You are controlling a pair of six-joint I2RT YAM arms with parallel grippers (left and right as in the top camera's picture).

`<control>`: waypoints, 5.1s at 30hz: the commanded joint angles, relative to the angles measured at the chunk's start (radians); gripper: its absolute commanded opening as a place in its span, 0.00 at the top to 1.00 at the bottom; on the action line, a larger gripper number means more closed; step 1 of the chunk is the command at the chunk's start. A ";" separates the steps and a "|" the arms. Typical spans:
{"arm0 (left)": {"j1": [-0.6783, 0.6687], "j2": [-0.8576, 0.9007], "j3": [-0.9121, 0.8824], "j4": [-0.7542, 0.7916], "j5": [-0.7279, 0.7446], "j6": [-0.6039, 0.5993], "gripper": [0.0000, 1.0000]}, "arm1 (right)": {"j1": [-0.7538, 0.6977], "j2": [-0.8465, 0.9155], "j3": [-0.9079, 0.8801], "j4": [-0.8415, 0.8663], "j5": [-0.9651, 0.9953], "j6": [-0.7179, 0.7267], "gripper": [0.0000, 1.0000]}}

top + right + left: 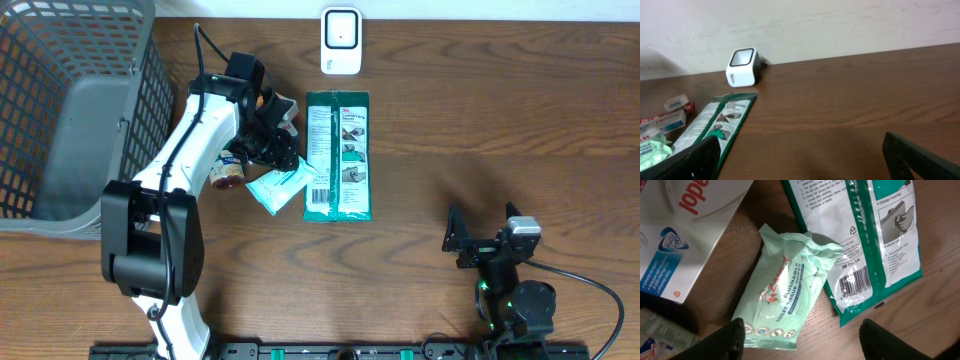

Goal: Scan the item barcode
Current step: 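Carry the mint wipes pack out and release it near the glove pack, then move the left arm aside and reach the right gripper to the glove pack, then grasp the glove pack with the right gripper and lift it toward the scanner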

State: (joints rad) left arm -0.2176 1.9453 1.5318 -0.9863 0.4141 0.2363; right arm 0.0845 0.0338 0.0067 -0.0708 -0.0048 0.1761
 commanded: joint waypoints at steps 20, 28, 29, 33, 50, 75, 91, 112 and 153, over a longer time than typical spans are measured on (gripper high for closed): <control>0.003 -0.938 0.024 -0.079 -0.198 -0.010 0.15 | -0.005 -0.003 -0.001 -0.004 -0.004 0.010 0.01; 0.003 -1.061 0.024 -0.114 -0.199 -0.010 0.15 | -0.004 -0.003 -0.001 0.000 -0.054 0.012 0.01; 0.003 -1.064 0.024 -0.116 -0.199 -0.010 0.15 | -0.004 -0.003 -0.001 0.004 -0.091 0.028 0.01; 0.003 -1.064 0.024 -0.132 -0.198 -0.010 0.15 | -0.004 -0.003 -0.001 0.023 -0.333 0.354 0.01; 0.003 -1.064 0.024 -0.132 -0.198 -0.010 0.14 | -0.005 -0.003 -0.001 0.062 -0.645 0.591 0.01; 0.003 -1.064 0.024 -0.132 -0.198 -0.010 0.14 | 0.074 0.867 0.620 -0.135 -0.603 0.057 0.01; 0.003 -1.064 0.024 -0.132 -0.198 -0.010 0.14 | 0.395 1.512 0.876 -0.159 -0.224 -0.021 0.11; 0.003 -1.064 0.024 -0.132 -0.198 -0.010 0.14 | 0.395 1.849 1.000 -0.054 -0.228 0.144 0.18; 0.003 -1.064 0.024 -0.132 -0.198 -0.010 0.14 | 0.428 2.053 1.143 -0.217 -0.074 0.135 0.99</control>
State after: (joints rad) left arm -0.2173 0.8810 1.5509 -1.1191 0.2253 0.2317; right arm 0.4957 2.0563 1.2156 -0.1749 -0.0666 0.3466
